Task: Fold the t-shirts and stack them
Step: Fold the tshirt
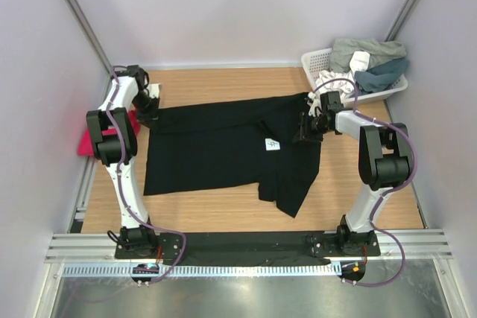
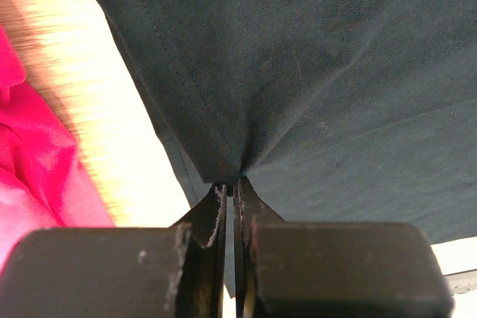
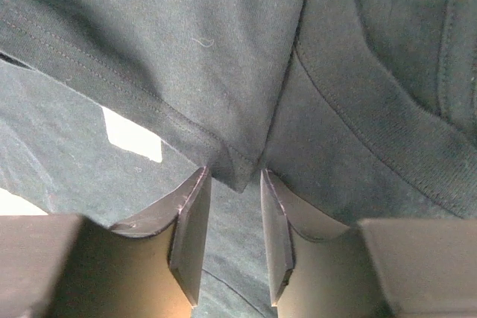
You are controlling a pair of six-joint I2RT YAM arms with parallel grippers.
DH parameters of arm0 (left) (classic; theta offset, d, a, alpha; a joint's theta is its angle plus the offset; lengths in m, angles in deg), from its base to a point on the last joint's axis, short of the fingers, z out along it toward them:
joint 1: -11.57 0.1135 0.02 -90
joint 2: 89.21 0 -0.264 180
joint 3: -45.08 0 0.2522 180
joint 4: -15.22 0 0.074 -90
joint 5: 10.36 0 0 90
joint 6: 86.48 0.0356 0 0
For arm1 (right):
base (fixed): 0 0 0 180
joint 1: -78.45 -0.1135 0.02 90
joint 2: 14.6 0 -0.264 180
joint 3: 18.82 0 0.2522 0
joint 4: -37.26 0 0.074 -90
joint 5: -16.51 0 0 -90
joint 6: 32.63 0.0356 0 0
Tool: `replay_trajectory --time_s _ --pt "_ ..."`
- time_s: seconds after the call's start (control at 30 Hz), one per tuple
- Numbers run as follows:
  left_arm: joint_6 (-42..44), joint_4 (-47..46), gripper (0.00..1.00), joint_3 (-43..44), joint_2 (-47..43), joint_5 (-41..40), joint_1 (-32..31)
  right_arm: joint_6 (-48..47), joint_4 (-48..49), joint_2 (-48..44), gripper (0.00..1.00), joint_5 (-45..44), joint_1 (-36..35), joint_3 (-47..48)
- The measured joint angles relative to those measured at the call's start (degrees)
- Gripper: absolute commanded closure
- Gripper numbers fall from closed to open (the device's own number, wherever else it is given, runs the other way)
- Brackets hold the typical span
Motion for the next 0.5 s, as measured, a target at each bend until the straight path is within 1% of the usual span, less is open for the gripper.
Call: replay_trajectory --time_s 0.03,0.07,0.13,0.17,0.23,0.33,0.5 --pt "-0.02 0.0 1.0 0.04 0.0 0.0 0.0 0.0 -0.07 -0.07 0.64 0.04 0.0 -0.07" --pt "-0.04 0.0 1.0 0.04 0.0 0.0 0.0 0.02 -0.04 -0.11 0.69 0.07 0.0 -0.07" --pt "-0.11 0.0 1.0 0.04 0.0 0.0 -0.02 -0.02 0.04 -0.11 0.74 0.15 0.0 -0.07" --pt "-0.13 0.0 1.0 0.04 0.0 -0.02 -0.02 -0.02 0.07 -0.11 0.8 0.22 0.0 -0.07" --pt "-0.17 0.0 1.0 0.04 0.0 0.0 -0.02 0.0 0.11 -0.11 0.85 0.28 0.0 -0.07" --pt "-0.22 -0.02 1.0 0.04 0.0 0.0 -0.04 -0.04 0.24 -0.11 0.98 0.28 0.0 -0.07" --pt "-0.26 -0.02 1.0 0.04 0.0 0.0 -0.04 -0.07 0.2 -0.11 0.99 0.17 0.02 -0.02"
